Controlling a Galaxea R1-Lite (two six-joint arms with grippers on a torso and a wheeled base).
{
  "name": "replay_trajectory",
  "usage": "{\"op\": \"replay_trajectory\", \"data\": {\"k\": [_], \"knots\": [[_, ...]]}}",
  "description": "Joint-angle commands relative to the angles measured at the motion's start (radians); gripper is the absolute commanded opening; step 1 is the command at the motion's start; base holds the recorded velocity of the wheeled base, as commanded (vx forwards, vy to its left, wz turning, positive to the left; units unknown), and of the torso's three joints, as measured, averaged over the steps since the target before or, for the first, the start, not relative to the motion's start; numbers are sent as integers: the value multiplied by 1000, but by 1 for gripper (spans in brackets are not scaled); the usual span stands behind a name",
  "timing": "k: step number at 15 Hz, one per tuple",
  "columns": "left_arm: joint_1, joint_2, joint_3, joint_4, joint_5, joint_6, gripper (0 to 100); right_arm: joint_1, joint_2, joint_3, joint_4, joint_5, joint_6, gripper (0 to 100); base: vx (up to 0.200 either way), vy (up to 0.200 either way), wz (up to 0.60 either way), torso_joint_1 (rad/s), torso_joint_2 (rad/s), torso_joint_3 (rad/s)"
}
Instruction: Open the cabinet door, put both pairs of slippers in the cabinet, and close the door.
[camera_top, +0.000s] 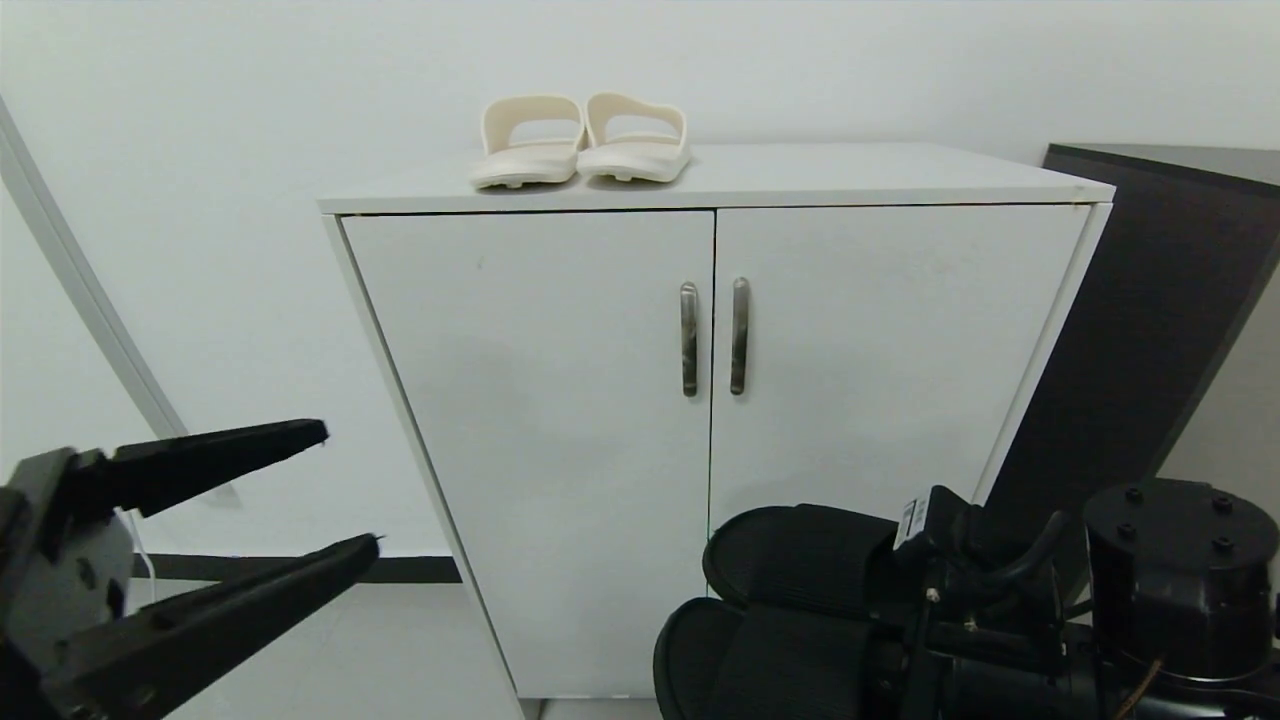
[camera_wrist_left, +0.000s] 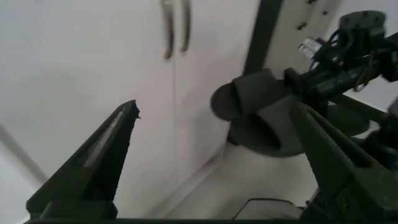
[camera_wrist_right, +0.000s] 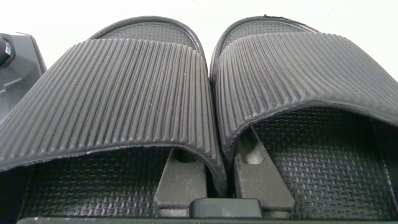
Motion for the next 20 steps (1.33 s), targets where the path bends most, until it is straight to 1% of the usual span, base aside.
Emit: {"op": "replay_trajectory", "data": {"k": [1, 2, 3, 4, 5, 6, 7, 8, 10, 11, 12, 14, 15, 16, 18, 19, 20], "knots": [[-168, 162, -91, -28, 86, -4, 100, 1, 2, 1, 0, 0, 0, 0, 0, 0, 0, 0, 0, 0], [-211, 187, -102, -45, 115, -4, 100, 1, 2, 1, 0, 0, 0, 0, 0, 0, 0, 0, 0, 0], [-329, 248, -119, -101, 195, -10, 100, 1, 2, 0, 0, 0, 0, 0, 0, 0, 0, 0, 0, 0], [-389, 288, -121, -157, 229, -41, 100, 1, 2, 0, 0, 0, 1, 0, 0, 0, 0, 0, 0, 0], [-423, 320, -121, -204, 241, -62, 100, 1, 2, 0, 0, 0, 1, 0, 0, 0, 0, 0, 0, 0], [-446, 380, -122, -286, 244, -87, 100, 1, 2, 1, 0, 0, 1, 0, 0, 0, 0, 0, 0, 0], [-455, 429, -130, -353, 247, -90, 100, 1, 2, 0, 0, 0, 1, 0, 0, 0, 0, 0, 0, 0], [-458, 470, -156, -381, 249, -95, 100, 1, 4, 0, 0, 3, 1, 0, 0, 0, 0, 0, 0, 0], [-463, 546, -234, -379, 236, -122, 100, 7, 8, 0, 0, 5, 0, 0, 0, 0, 0, 0, 0, 0], [-463, 573, -282, -374, 213, -142, 100, 8, 10, 1, 0, 5, 0, 0, 0, 0, 0, 0, 0, 0], [-463, 599, -320, -365, 175, -159, 100, 8, 11, 3, 0, 5, 1, 0, 0, 0, 0, 0, 0, 0], [-459, 645, -363, -356, 106, -170, 100, 8, 13, 4, 0, 5, 1, 0, 0, 0, 0, 0, 0, 0], [-456, 658, -372, -356, 81, -184, 100, 8, 13, 4, 0, 6, 1, 0, 0, 0, 0, 0, 0, 0], [-452, 671, -392, -356, 57, -220, 100, 8, 13, 4, 0, 6, 1, 0, 0, 0, 0, 0, 0, 0], [-423, 697, -440, -361, 0, -334, 100, 8, 13, 3, -2, 6, 1, 0, 0, 0, 0, 0, 0, 0], [-412, 723, -466, -362, 2, -346, 100, 8, 11, 4, -2, 8, 1, 0, 0, 0, 0, 0, 0, 0], [-410, 742, -483, -362, 20, -345, 100, 8, 11, 4, -2, 6, 1, 0, 0, 0, 0, 0, 0, 0]]}}
